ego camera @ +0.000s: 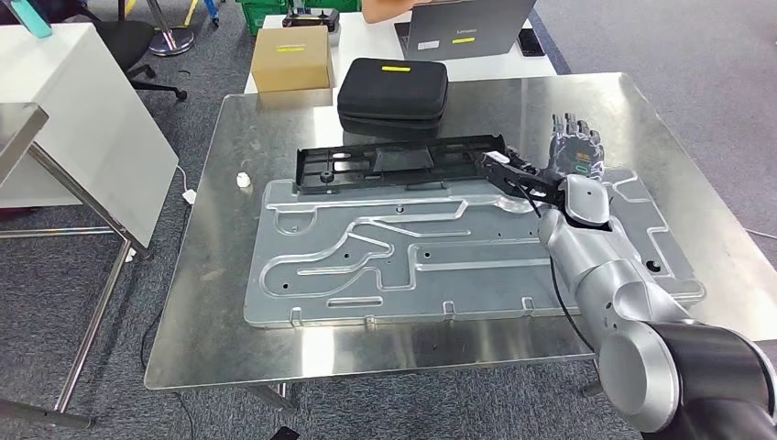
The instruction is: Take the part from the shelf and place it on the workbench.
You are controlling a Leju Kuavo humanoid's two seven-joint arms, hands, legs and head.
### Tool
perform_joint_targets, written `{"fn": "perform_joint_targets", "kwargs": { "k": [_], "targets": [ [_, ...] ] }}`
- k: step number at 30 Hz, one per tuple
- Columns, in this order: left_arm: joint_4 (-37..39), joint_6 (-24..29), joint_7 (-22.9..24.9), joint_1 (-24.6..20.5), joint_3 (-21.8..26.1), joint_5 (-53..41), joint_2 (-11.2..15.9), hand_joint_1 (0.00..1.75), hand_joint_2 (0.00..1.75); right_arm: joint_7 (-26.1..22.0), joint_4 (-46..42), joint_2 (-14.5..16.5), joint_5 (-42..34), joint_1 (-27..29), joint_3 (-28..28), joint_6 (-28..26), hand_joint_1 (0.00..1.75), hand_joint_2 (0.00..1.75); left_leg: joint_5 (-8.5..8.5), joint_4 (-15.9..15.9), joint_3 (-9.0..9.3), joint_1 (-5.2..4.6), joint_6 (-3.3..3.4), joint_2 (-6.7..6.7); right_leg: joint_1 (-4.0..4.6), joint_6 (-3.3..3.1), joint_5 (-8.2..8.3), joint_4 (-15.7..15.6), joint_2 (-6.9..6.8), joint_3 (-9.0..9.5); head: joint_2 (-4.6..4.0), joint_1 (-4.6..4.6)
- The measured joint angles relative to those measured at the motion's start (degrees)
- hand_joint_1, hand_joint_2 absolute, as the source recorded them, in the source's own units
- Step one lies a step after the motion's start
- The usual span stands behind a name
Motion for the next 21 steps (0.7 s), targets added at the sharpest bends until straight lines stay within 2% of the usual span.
{"fn": "perform_joint_targets", "kwargs": {
  "k": [2,3,4,7,8,10,12,14,17,18,21],
  "targets": [
    [0.0,0.5,0.3,0.0,0.1,0.0,0.2,0.00,0.00,-0.2,0.0,-0.1,0.0,-0.9,0.0,0.8,0.00,0.00,2.80,-7.3,3.43,-0.02,0.34,0.01,0.12,0.46,-0.29,0.4,0.08,-0.16,0.00,0.02],
    [0.0,0.7,0.4,0.0,0.2,0.1,0.2,0.00,0.00,-0.4,0.0,-0.2,0.0,-1.5,0.0,1.2,0.00,0.00,3.24,-9.3,4.35,-0.10,0.55,-0.01,0.21,0.75,-0.35,0.6,0.11,-0.29,0.00,0.03],
    [0.0,1.0,0.4,0.0,0.2,0.1,0.2,0.00,0.00,-0.7,-0.1,-0.3,0.0,-2.0,0.0,1.7,0.00,0.00,3.11,-10.0,4.63,-0.19,0.81,-0.05,0.31,1.04,-0.36,0.6,0.12,-0.41,0.00,0.05],
    [0.0,0.9,-0.6,0.1,0.3,0.0,0.3,0.00,0.00,-1.0,-0.3,-0.8,0.0,-3.3,0.0,3.0,0.00,0.00,3.49,-10.6,4.83,-0.16,1.81,-0.07,0.15,1.99,-0.64,0.9,0.11,-0.61,0.00,0.06],
    [0.0,0.7,-1.2,0.1,0.3,-0.1,0.3,0.00,0.00,-1.0,-0.4,-1.0,0.0,-3.6,0.1,3.2,0.00,0.00,3.68,-10.9,4.94,-0.10,2.21,-0.06,0.05,2.27,-1.53,2.2,0.10,-1.13,0.00,0.06],
    [0.0,0.4,-1.8,0.0,0.3,-0.3,0.4,0.00,0.00,-1.1,-0.5,-1.6,0.0,-4.2,0.2,3.5,0.00,0.00,3.87,-11.2,5.05,-0.04,2.69,-0.09,-0.05,2.64,-4.30,6.9,0.10,-3.19,0.00,0.11],
    [0.0,0.3,-1.9,0.0,0.3,-0.4,0.4,0.00,0.00,-1.1,-0.5,-2.0,0.0,-4.4,0.3,3.7,0.00,0.00,3.89,-11.2,5.02,-0.05,2.83,-0.14,-0.08,2.80,-6.01,10.1,0.09,-4.66,0.00,0.14],
    [0.0,0.3,-1.9,0.0,0.3,-0.4,0.4,0.00,0.00,-1.1,-0.5,-2.0,0.0,-4.4,0.3,3.7,0.00,0.00,3.88,-11.2,5.02,-0.05,2.83,-0.15,-0.08,2.82,-6.20,10.6,0.10,-4.88,0.00,0.13],
    [0.0,0.4,-1.7,0.2,0.3,-0.3,0.5,0.00,0.00,-1.3,-0.5,-2.4,0.0,-4.4,0.4,4.0,0.00,0.00,3.82,-11.1,5.01,-0.09,2.87,-0.18,-0.07,2.94,-7.16,14.6,0.10,-6.92,0.00,0.10],
    [0.0,0.4,-1.2,0.2,0.4,-0.2,0.6,0.00,0.00,-1.4,-0.5,-2.6,0.0,-4.6,0.5,4.2,0.00,0.00,3.68,-11.0,5.04,-0.10,2.74,-0.18,-0.05,2.78,-5.49,12.1,0.09,-5.94,0.00,0.10],
    [0.0,0.3,0.3,0.1,0.8,0.6,0.7,0.00,0.00,-1.7,-0.7,-2.8,0.0,-5.3,0.7,4.3,0.00,0.00,3.42,-10.5,4.79,-0.32,1.89,-0.19,0.46,1.91,-0.04,0.8,0.11,-0.96,0.00,0.09]
  ]
}}
